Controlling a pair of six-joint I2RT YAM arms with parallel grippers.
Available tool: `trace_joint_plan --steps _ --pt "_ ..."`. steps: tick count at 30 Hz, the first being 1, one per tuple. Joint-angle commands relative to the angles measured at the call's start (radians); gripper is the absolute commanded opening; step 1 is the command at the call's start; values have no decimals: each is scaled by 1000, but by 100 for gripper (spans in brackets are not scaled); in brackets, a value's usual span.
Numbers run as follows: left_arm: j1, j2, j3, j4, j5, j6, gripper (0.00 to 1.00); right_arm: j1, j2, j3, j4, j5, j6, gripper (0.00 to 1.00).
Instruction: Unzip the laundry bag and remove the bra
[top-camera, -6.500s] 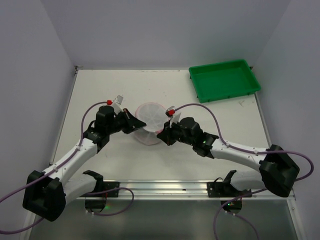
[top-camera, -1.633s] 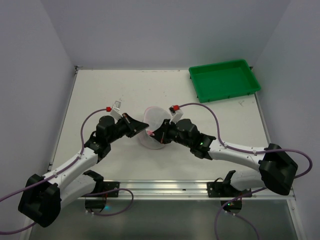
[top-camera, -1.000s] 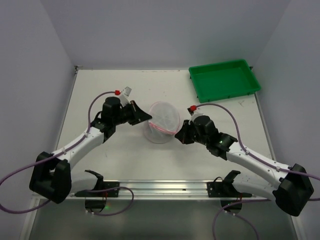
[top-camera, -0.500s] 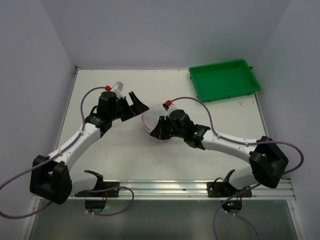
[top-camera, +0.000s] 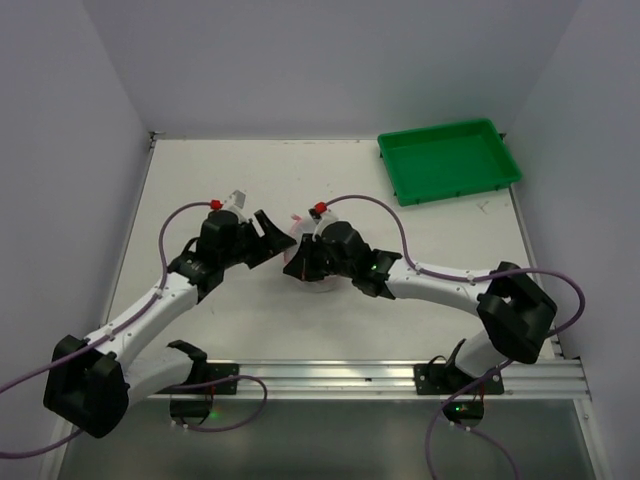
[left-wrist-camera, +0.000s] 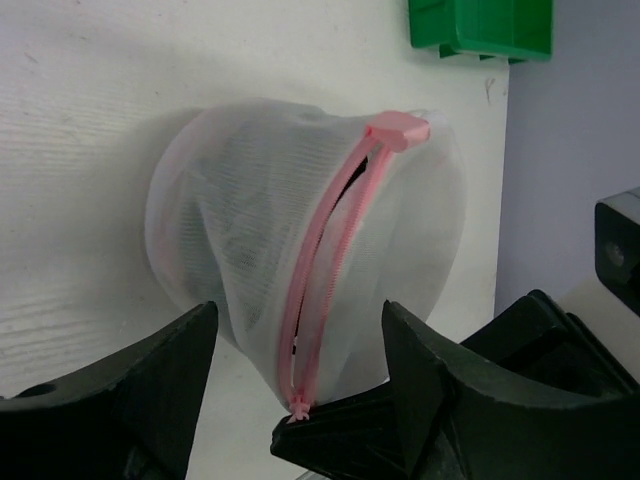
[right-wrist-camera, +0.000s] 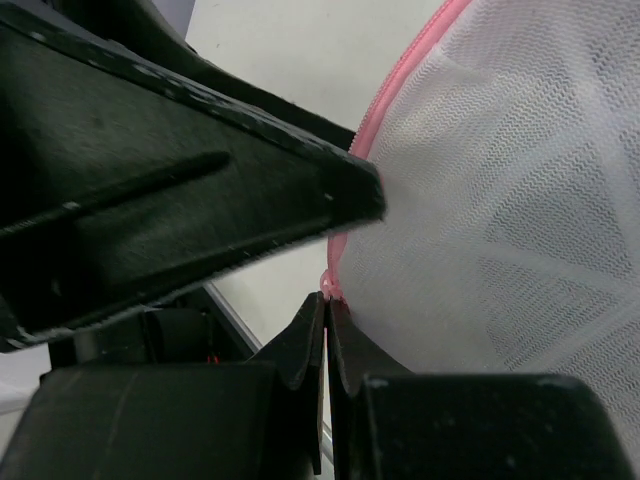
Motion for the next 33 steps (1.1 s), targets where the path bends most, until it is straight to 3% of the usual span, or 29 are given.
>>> trace_joint_plan --steps 1,3,6,7,10,15,24,27,30,32,33 --pt "-45 39 4 89 12 -36 68 5 2 42 42 37 -4 0" --pt "-63 56 9 103 14 -36 61 7 -3 38 38 43 -13 0" --pt "-72 62 6 110 -4 -35 41 5 -12 30 28 54 -22 0" --pt "-74 64 4 110 -9 -32 25 7 -13 30 22 54 -27 0" --pt "-74 71 10 87 -38 -16 0 5 -43 12 -15 55 -47 0" --pt "-71 94 55 54 -64 34 0 -5 -164 -74 -160 161 -168 0" --pt "-39 171 140 40 31 160 0 -231 -375 -241 -389 146 -257 0" --pt "-12 225 203 12 90 239 0 -260 -391 -240 -401 155 -295 0" --pt "17 284 281 -14 133 295 0 -259 -371 -246 -310 48 -283 0" --pt "38 338 329 -25 141 309 7 -249 -325 -243 -209 -75 -233 0" --pt "44 360 379 -28 141 321 21 -245 -305 -235 -176 -104 -210 0"
